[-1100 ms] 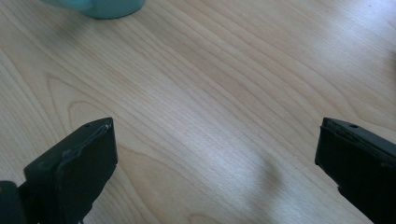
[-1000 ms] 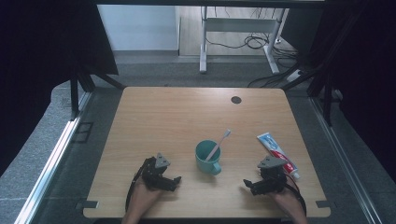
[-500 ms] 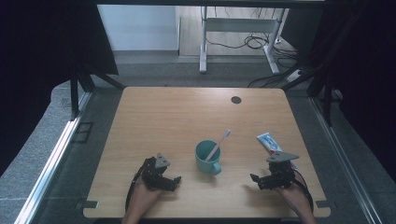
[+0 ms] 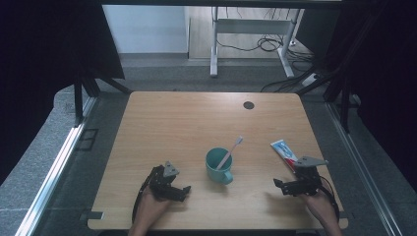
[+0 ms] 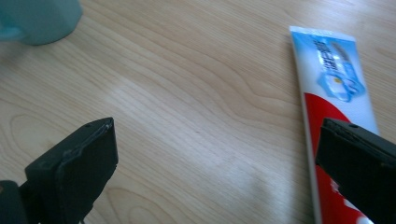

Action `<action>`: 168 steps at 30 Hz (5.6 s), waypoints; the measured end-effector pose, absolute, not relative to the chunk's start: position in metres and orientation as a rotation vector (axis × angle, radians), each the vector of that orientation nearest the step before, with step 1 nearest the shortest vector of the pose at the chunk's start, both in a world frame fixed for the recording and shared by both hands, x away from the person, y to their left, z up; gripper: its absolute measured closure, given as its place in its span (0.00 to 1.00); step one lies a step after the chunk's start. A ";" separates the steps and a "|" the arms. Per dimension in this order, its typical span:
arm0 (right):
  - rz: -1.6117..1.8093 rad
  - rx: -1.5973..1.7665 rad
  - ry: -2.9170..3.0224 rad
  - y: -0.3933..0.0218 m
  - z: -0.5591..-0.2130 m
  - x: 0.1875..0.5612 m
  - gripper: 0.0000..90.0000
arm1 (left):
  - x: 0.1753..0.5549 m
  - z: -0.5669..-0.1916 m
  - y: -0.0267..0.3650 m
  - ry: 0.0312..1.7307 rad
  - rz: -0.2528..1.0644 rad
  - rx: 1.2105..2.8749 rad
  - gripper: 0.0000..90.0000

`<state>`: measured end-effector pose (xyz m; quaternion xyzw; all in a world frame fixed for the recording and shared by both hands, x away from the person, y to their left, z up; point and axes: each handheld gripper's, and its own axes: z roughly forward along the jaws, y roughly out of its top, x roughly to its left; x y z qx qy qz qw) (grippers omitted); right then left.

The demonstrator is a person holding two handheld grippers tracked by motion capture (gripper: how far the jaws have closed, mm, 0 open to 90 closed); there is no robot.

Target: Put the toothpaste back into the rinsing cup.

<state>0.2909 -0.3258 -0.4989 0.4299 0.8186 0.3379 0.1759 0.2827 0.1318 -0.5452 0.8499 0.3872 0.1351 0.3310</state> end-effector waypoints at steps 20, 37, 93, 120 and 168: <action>0.910 1.404 2.244 -0.365 -0.505 0.303 0.00 | 0.283 -0.545 0.132 1.012 0.353 2.222 0.01; 0.790 1.476 2.288 -0.386 -0.515 0.312 0.00 | 0.283 -0.545 0.132 1.012 0.353 2.222 0.01; 0.215 1.491 2.650 -0.345 -0.498 0.395 0.45 | 0.283 -0.545 0.132 1.013 0.351 2.225 0.01; 0.156 1.519 2.668 -0.343 -0.491 0.404 0.78 | 0.283 -0.545 0.132 1.013 0.351 2.225 0.01; 0.787 1.386 2.537 -0.341 -0.470 0.351 0.80 | 0.283 -0.545 0.132 1.013 0.352 2.224 0.01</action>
